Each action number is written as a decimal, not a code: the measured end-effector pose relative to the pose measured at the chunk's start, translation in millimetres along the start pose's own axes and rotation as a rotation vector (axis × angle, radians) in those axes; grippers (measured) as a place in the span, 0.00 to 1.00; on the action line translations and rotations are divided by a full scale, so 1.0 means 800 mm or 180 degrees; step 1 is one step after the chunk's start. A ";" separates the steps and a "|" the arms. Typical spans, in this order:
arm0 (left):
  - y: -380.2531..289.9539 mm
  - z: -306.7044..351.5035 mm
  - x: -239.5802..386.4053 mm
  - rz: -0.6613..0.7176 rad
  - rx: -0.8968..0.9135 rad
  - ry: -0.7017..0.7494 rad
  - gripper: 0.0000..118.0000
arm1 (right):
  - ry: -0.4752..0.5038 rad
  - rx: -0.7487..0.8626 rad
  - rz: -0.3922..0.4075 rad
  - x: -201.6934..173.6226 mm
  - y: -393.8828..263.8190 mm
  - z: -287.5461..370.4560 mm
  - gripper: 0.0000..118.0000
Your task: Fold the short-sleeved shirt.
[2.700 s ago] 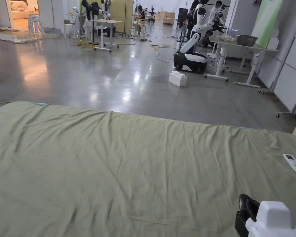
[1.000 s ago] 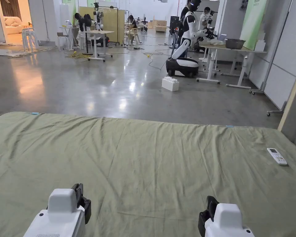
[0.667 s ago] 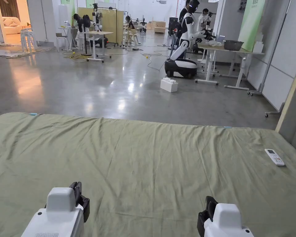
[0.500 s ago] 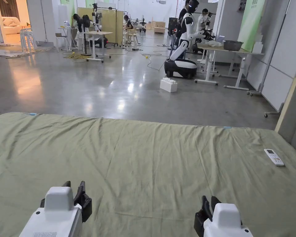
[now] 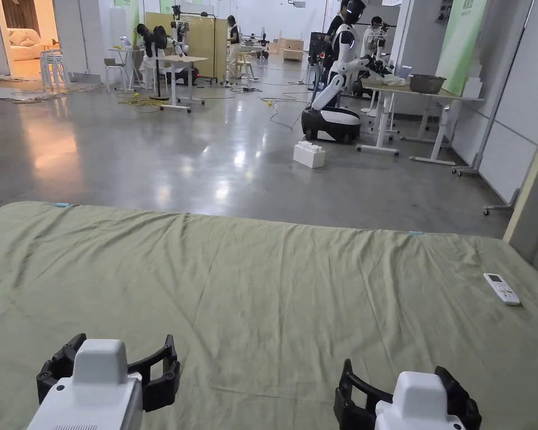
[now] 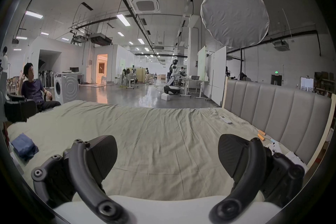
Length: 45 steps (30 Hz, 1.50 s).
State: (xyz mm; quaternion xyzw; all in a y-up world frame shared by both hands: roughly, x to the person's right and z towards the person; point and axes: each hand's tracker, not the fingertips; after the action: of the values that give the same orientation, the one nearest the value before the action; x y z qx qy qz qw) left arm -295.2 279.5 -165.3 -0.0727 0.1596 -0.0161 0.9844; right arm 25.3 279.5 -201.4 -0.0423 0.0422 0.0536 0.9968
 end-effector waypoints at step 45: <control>-0.001 -0.013 -0.014 0.0094 0.0083 -0.0060 0.97 | -0.0046 -0.0424 -0.0354 -0.020 0.034 -0.029 1.00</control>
State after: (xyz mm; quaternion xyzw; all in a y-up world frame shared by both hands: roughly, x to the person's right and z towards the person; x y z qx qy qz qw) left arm -308.8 277.9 -171.5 -0.0577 0.1511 -0.0030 0.9868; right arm 4.6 303.1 -225.5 -0.1104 0.0289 0.0011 0.9935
